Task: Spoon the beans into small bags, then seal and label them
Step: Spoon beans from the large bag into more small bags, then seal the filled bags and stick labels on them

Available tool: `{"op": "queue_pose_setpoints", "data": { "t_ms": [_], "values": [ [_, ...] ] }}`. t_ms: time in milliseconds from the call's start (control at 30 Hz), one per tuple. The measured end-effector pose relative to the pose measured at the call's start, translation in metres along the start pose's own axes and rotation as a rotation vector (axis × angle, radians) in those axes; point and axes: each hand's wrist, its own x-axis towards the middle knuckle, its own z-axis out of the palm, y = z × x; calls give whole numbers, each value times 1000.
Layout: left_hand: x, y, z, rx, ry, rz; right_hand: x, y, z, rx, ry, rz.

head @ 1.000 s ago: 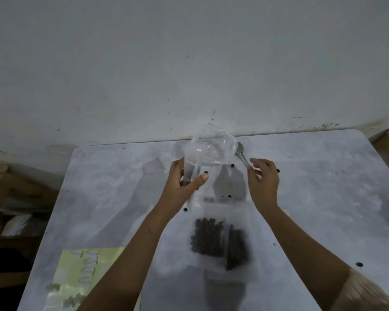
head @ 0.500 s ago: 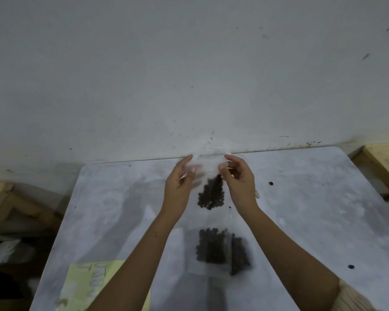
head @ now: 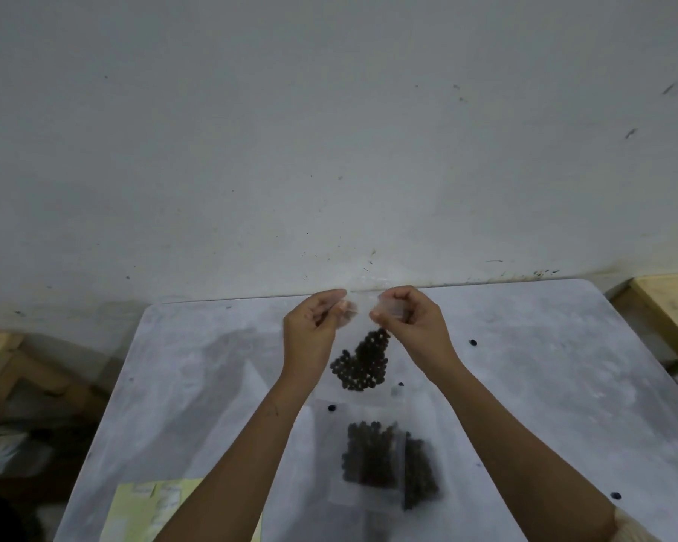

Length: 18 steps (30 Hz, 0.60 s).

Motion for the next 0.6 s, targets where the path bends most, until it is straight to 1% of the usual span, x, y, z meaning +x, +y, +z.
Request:
{"op": "queue_pose_setpoints", "data": {
  "t_ms": [33, 100, 200, 300, 367, 467, 600],
  "values": [
    [1, 1, 3, -1, -28, -9, 3, 0, -1, -48, -21, 7],
    [5, 0, 7, 28, -74, -22, 8, 1, -2, -61, -17, 28],
    [12, -5, 8, 196, -130, 6, 15, 8, -6, -57, -5, 48],
    [21, -7, 13, 230, -127, -12, 26, 13, -12, -76, -17, 98],
    [29, -6, 16, 208, -100, -34, 34, 12, -18, -28, -38, 138],
    [43, -3, 13, 79, -57, -107, 44, 9, -29, 52, -121, 178],
    [45, -7, 0, -8, -74, -137, 52, 11, -21, 69, -168, 196]
  ]
}}
